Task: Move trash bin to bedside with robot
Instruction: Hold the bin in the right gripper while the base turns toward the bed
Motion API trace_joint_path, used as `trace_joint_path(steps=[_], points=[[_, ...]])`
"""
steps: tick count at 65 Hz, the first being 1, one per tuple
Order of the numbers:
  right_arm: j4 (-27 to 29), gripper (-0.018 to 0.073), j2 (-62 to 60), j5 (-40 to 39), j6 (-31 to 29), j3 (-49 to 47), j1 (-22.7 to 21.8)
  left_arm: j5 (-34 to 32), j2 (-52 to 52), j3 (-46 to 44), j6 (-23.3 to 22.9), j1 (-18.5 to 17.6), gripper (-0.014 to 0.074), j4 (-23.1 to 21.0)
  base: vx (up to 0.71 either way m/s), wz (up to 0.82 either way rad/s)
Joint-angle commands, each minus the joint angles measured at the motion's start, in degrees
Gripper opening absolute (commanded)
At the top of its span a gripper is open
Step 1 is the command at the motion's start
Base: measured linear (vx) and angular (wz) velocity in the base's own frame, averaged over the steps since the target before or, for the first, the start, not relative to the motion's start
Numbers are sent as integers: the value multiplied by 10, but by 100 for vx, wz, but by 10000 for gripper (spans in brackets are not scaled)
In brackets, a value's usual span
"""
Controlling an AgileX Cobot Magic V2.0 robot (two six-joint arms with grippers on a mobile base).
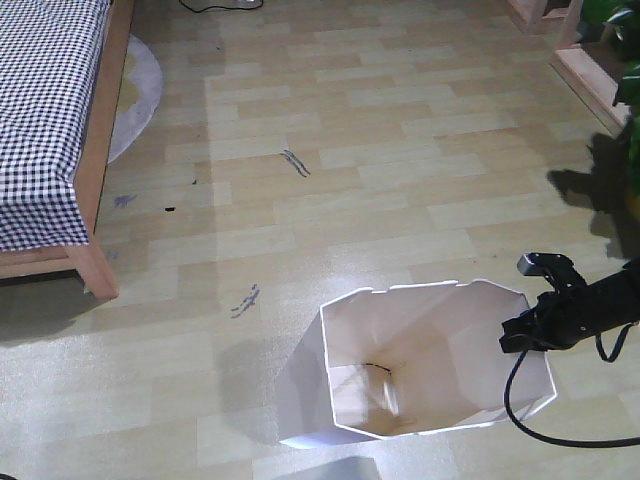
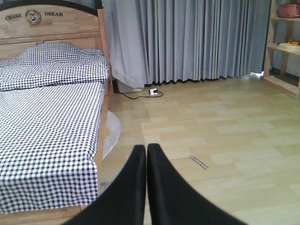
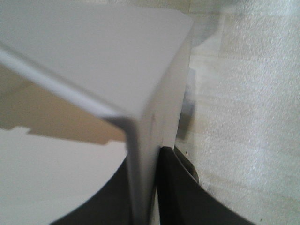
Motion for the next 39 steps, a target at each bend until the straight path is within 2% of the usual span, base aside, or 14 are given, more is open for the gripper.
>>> trace_joint_path(steps=[1,39], points=[[37,-5,-43,112,4,-5,-1,-42,-3,-14,-3,-3,-6,-1,29,5],[37,-5,-43,112,4,-5,-1,-42,-3,-14,-3,-3,-6,-1,33,2]])
